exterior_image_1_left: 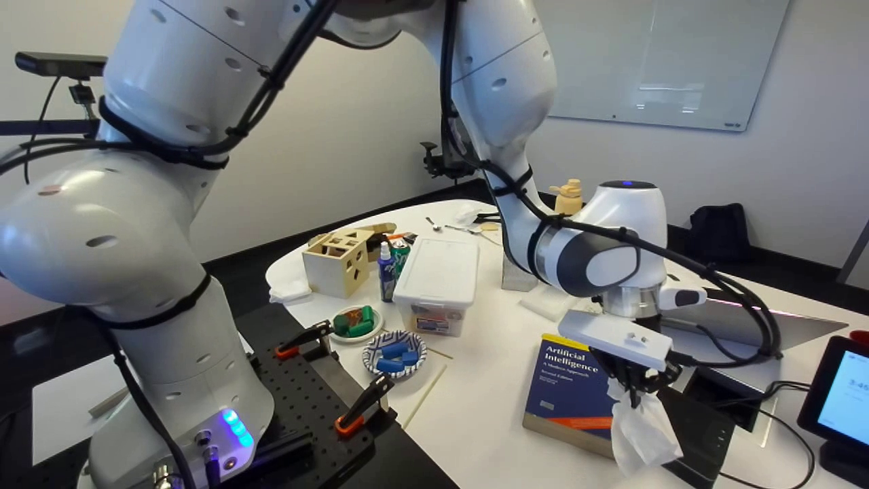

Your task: Use the white napkin to wipe the counter.

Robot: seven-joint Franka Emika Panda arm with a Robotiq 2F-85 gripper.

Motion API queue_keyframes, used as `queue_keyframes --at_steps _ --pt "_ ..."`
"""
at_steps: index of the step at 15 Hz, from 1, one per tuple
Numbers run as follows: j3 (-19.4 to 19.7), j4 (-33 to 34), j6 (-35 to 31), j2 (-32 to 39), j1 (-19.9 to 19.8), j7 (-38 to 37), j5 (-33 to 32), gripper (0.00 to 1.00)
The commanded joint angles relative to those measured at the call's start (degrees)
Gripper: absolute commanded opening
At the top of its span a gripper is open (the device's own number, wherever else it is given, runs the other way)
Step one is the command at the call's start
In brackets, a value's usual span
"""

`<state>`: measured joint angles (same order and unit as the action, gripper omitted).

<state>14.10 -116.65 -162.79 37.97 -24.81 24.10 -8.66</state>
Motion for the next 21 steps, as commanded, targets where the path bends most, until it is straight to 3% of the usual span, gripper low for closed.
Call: queue_keyframes --at_steps 1,4,5,6,12,16,21 --pt "3.24 5.12 2.33 6.16 2.45 -6.18 -1.49 0.01" --pt "2.62 8.46 2.56 9.79 1.27 -7.41 -0.42 0.01" --pt "2.18 9.44 2.92 10.43 0.73 -7.71 -0.06 0.27" --pt "1.84 10.27 3.72 10.63 0.21 -7.70 0.19 0.28" --pt "1.68 12.59 8.57 9.12 -0.92 -6.94 0.06 0.73" --pt "-4.42 8.98 15.85 2.85 -4.51 2.59 0.53 1.00" --pt "-10.37 -3.90 16.66 -10.28 -6.34 15.92 1.15 1.00"
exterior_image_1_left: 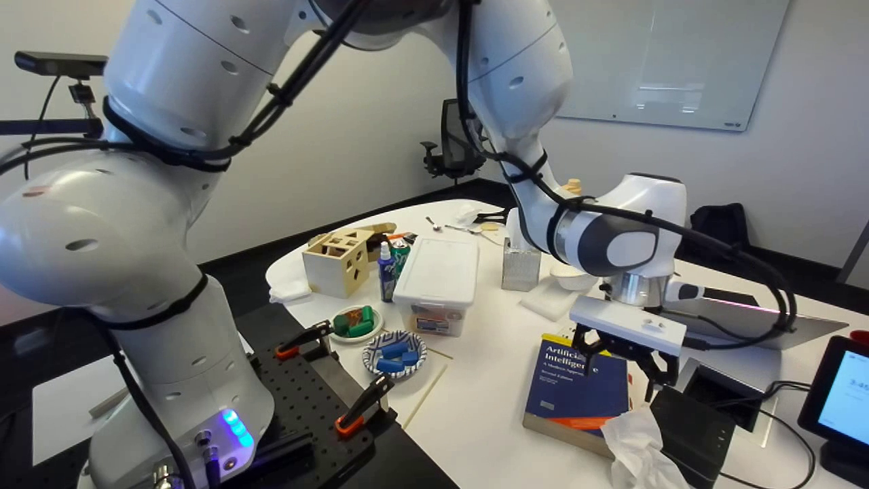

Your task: Use the white napkin to wipe the counter.

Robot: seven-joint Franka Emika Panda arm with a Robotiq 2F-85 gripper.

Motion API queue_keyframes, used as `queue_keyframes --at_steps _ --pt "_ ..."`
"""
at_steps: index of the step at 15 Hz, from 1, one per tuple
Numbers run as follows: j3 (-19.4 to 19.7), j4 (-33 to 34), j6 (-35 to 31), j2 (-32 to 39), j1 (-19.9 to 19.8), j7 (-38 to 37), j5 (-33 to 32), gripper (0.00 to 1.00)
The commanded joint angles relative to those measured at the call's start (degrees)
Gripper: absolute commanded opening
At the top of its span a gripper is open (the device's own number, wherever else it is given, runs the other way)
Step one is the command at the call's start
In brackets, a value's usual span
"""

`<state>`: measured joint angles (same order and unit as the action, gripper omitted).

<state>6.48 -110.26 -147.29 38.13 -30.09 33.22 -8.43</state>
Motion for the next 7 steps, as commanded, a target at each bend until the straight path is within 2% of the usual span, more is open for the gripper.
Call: queue_keyframes --at_steps 1,7 --pt "-3.67 -13.15 1.52 -13.40 -1.21 9.48 1.72 1.00" --pt "-4.07 -27.33 -0.76 -26.63 2.18 18.64 8.62 1.00"
